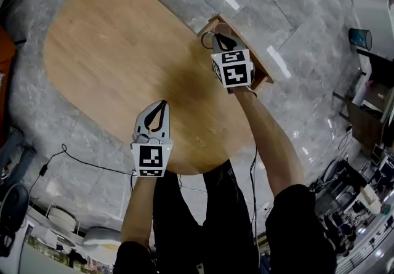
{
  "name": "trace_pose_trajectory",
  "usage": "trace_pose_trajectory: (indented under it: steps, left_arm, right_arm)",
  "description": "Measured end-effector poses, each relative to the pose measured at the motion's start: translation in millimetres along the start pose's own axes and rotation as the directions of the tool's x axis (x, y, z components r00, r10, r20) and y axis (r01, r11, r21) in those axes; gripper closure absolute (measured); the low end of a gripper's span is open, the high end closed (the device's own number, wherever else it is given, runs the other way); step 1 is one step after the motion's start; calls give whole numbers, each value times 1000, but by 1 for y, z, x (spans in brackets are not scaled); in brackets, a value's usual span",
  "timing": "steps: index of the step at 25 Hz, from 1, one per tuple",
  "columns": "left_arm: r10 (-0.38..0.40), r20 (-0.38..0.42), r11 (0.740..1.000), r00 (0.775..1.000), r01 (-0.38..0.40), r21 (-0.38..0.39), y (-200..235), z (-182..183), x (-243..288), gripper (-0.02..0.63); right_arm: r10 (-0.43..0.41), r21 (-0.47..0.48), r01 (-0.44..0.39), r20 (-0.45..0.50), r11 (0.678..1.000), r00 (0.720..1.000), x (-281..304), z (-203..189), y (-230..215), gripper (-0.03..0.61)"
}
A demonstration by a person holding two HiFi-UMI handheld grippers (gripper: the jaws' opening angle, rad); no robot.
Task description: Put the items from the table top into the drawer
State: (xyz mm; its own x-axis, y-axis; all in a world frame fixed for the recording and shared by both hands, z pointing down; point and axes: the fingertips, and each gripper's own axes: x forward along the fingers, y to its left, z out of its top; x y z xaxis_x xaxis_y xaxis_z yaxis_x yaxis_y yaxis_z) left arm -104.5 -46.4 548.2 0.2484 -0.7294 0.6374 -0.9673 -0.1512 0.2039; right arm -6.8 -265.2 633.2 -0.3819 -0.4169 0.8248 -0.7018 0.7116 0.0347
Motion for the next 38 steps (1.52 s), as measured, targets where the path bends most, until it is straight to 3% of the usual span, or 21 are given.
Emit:
trace_pose_trajectory:
  steps: [17,28,38]
  left_arm:
    - [-76,-36,996,997,77,46,-77,11,52,598]
    - [-116,-38,991,993,118,57,-105,28,102,598]
    - [-169,-87,979,982,177,100,-110,33,140,598]
  right_arm:
    - [-32,83,37,-61,996,998,-22,-75,-84,543]
    - [4,117,7,-100,993,995,-7,-107,-102,543]
    - [36,144,-15,-142,990,989,20,-121,-98,543]
